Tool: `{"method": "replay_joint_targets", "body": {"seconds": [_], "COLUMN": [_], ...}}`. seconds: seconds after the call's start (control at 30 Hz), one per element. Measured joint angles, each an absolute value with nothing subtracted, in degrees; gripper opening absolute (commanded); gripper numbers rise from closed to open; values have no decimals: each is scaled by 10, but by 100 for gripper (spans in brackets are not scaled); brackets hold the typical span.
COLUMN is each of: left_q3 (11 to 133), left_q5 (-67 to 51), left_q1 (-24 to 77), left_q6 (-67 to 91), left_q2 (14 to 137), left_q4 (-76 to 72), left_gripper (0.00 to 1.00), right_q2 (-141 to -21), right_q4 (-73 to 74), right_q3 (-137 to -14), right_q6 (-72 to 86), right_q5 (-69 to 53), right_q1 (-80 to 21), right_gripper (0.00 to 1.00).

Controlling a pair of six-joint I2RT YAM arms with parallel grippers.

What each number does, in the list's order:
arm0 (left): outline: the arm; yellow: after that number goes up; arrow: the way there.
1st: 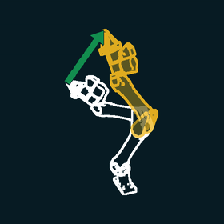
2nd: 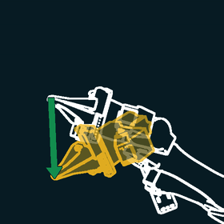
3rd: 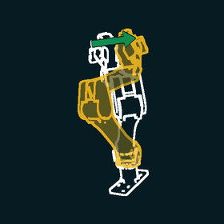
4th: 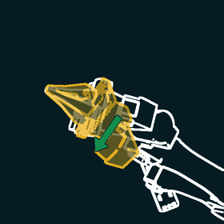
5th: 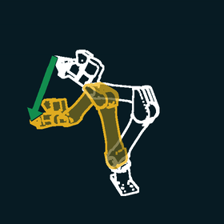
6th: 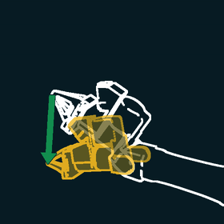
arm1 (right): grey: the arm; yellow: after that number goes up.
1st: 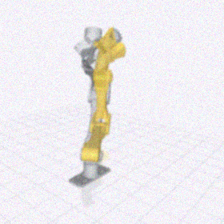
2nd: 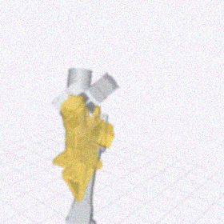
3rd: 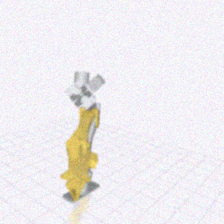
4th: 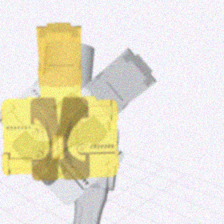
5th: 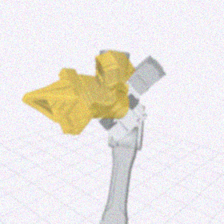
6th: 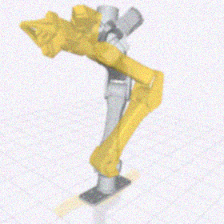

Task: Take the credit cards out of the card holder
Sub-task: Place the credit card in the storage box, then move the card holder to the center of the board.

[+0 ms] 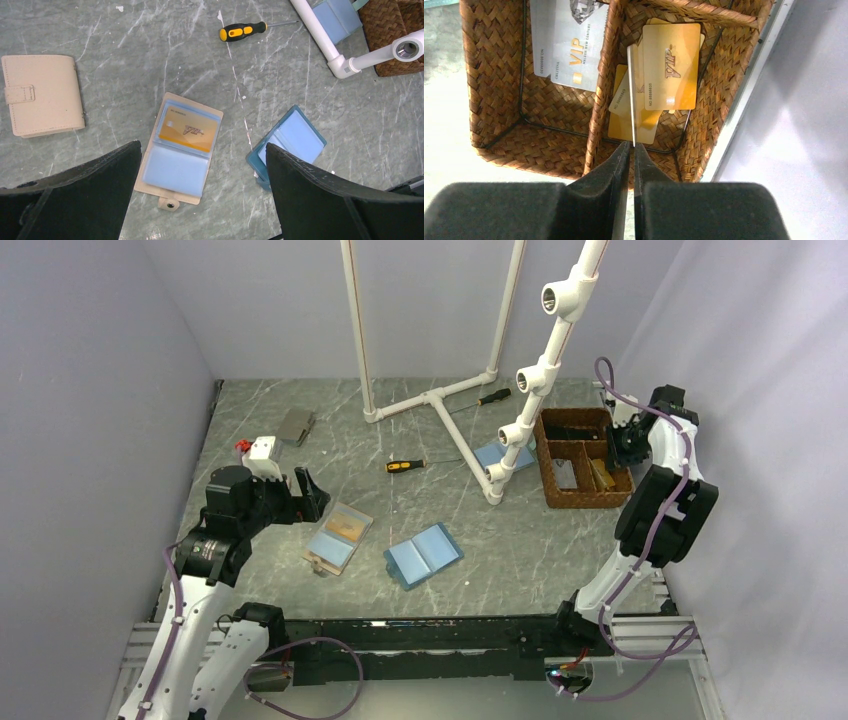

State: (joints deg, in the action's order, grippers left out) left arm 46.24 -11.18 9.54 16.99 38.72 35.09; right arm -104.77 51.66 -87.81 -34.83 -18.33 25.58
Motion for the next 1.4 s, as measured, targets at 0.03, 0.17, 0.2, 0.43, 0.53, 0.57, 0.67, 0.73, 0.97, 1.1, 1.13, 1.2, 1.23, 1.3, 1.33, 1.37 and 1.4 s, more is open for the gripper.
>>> {"method": "replay_joint_targets", "body": {"seconds": [0.03,0.17,0.2,0.43,0.53,0.57,0.67,0.73,0.97,1.1,1.13,1.2,1.23,1.3,1.33,1.37,1.4], "left_q3": [462,462,462,462,462,462,462,462,462,459,458,455,453,448,445,442,439], "left_q5": [-112,-112,-112,-112,-112,-112,-112,-113,-117,-120,-122,-125,-128,-136,-141,-147,-154], "left_q1": [95,95,95,95,95,95,95,95,95,95,95,95,95,95,95,95,95], "left_q6": [170,170,170,170,170,170,170,170,170,173,173,176,178,184,190,195,201], "left_q2": [387,387,387,387,387,387,387,387,387,380,378,376,375,375,375,375,377], "left_q4": [351,351,351,351,351,351,351,351,351,350,350,350,350,350,349,350,349], "left_gripper": [99,99,99,99,99,100,99,100,99,99,99,99,100,99,99,99,99], "right_q2": [-1048,-1049,-1049,-1042,-1020,-1009,-971,-940,-862,-811,-801,-779,-766,-741,-728,-718,-708], "right_q4": [515,504,502,487,487,487,486,482,462,440,439,437,433,430,430,432,438], "right_q3": [-878,-878,-878,-865,-845,-837,-821,-809,-767,-713,-705,-692,-687,-675,-668,-663,-658], "right_q6": [-346,-337,-334,-323,-314,-311,-297,-285,-253,-240,-239,-238,-238,-240,-243,-245,-253], "right_q5": [-182,-169,-167,-167,-181,-190,-222,-251,-345,-399,-408,-424,-431,-446,-455,-461,-474], "right_q1": [256,256,256,258,258,258,258,258,258,260,260,262,262,263,263,263,263], "right_gripper": [11,12,12,15,17,17,19,21,27,32,34,37,38,45,47,51,54]}}
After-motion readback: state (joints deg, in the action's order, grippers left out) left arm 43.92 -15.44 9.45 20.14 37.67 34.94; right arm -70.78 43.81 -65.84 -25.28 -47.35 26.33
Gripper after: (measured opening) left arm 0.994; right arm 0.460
